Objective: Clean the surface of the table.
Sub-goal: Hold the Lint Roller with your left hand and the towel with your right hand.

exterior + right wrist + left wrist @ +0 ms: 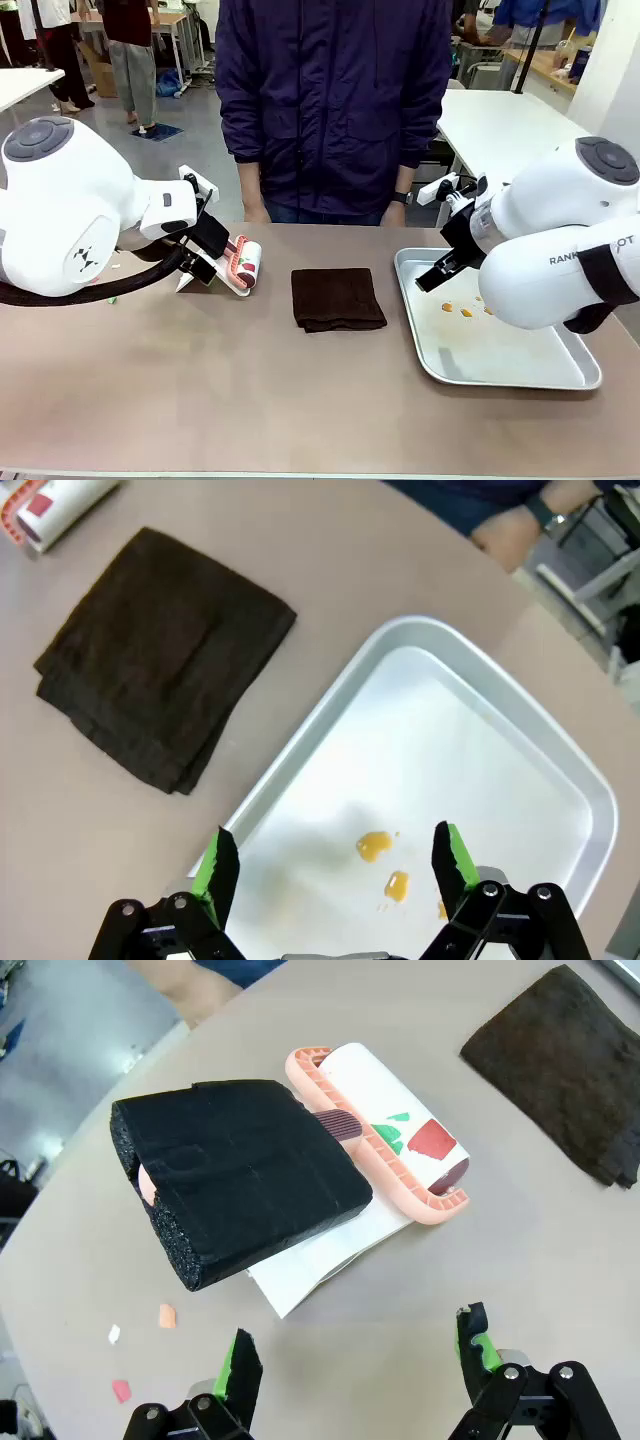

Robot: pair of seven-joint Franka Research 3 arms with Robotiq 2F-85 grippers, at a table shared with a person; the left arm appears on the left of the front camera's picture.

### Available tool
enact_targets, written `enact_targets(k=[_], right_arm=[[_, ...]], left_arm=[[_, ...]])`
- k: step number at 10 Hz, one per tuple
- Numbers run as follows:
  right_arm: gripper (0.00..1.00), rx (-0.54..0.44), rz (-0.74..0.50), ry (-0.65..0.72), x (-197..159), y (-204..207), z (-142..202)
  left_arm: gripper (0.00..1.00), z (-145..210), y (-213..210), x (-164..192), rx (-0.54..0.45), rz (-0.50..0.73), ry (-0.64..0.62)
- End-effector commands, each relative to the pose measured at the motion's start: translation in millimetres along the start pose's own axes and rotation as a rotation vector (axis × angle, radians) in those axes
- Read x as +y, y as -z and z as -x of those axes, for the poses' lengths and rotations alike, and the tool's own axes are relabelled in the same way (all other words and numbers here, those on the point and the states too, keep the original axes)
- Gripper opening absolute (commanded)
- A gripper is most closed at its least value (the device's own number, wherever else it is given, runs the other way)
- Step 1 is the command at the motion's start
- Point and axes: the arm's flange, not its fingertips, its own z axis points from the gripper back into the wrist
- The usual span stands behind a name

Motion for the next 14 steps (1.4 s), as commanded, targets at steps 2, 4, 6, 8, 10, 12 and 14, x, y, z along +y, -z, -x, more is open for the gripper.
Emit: enact_targets(k=[2, 4, 6, 8, 10, 12, 14], right_arm=[[1.0, 0.0, 0.0, 0.0, 0.0, -0.1, -0.1], [1.0, 0.0, 0.0, 0.0, 0.0, -0.1, -0.1], [1.0, 0.0, 0.0, 0.0, 0.0, -0.1, -0.1], [1.0, 0.0, 0.0, 0.0, 0.0, -0.1, -0.1], [1.0, 0.0, 0.0, 0.0, 0.0, -0.1, -0.1], [1.0, 0.0, 0.0, 0.0, 0.0, -0.1, -0.1], [1.0, 0.0, 0.0, -0.001, 0.0, 0.0, 0.0]], left_arm=[[1.0, -0.1, -0.1, 0.0, 0.0, 0.0, 0.0], [1.0, -0.1, -0.1, 0.0, 0.0, 0.0, 0.0], [1.0, -0.1, -0.1, 0.0, 0.0, 0.0, 0.0], [1.0, -0.1, -0.1, 0.0, 0.0, 0.0, 0.0], [1.0, -0.1, -0.1, 0.0, 0.0, 0.0, 0.0], [1.0, -0.1, -0.1, 0.0, 0.0, 0.0, 0.0], [1.0, -0.1, -0.1, 0.0, 0.0, 0.0, 0.0]])
